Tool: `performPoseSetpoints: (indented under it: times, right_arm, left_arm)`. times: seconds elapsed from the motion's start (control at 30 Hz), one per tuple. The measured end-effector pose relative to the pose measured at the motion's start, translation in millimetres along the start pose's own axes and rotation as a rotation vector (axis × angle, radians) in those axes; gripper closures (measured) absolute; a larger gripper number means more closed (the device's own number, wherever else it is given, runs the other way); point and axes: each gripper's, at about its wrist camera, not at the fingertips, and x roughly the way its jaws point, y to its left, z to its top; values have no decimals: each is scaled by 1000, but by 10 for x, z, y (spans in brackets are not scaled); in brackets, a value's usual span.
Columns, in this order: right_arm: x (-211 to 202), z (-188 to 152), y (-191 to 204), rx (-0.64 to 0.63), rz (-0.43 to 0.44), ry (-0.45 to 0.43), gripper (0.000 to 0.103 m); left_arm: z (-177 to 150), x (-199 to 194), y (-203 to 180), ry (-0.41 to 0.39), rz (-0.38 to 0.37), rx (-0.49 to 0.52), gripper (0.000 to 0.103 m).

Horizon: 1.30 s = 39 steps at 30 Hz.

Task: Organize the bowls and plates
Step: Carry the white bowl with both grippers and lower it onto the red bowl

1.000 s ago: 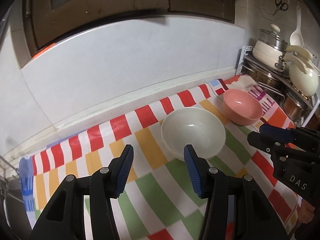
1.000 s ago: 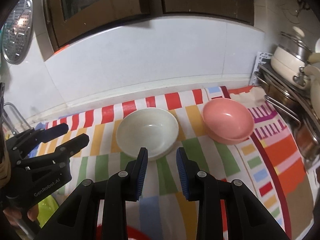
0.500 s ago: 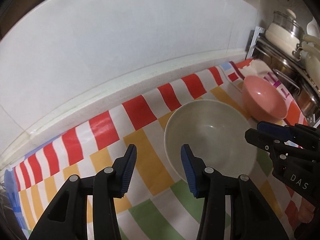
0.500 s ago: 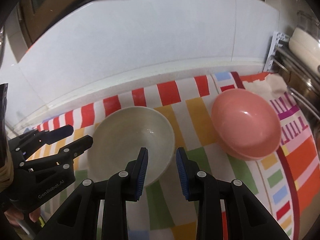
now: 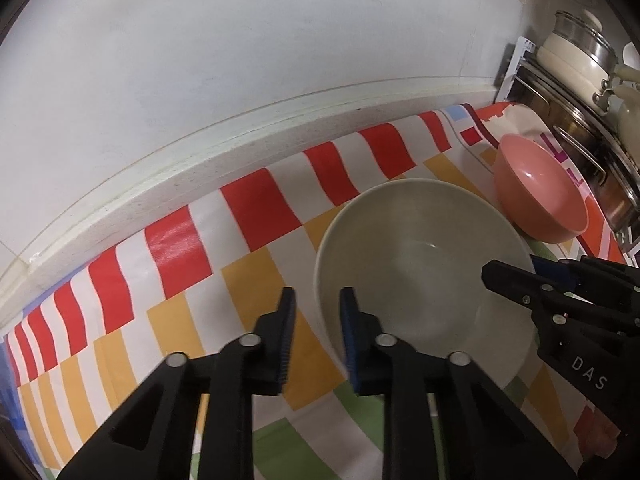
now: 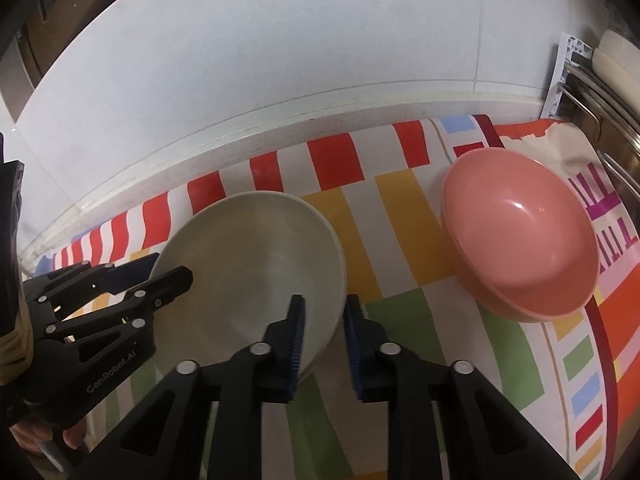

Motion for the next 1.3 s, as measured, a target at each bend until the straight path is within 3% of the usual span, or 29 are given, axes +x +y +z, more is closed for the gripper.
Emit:
performPoseSetpoints:
  times: [0.03, 0.37, 0.73, 1.3]
  right_arm:
    - [0, -2, -3, 4, -1, -1, 86]
    - [-115, -9, 22, 30, -12, -4, 91]
    - [-732, -89, 152, 24, -23, -67, 92]
    - [-1709, -754, 175, 84, -42, -116, 91]
  left_arm:
    - [8, 8, -15, 0, -2, 3, 91]
    - [23, -169, -28, -28, 23, 4, 93]
    - [-98, -735, -131, -98, 26, -3, 93]
    - [-659, -1699, -556, -191, 1, 39, 93]
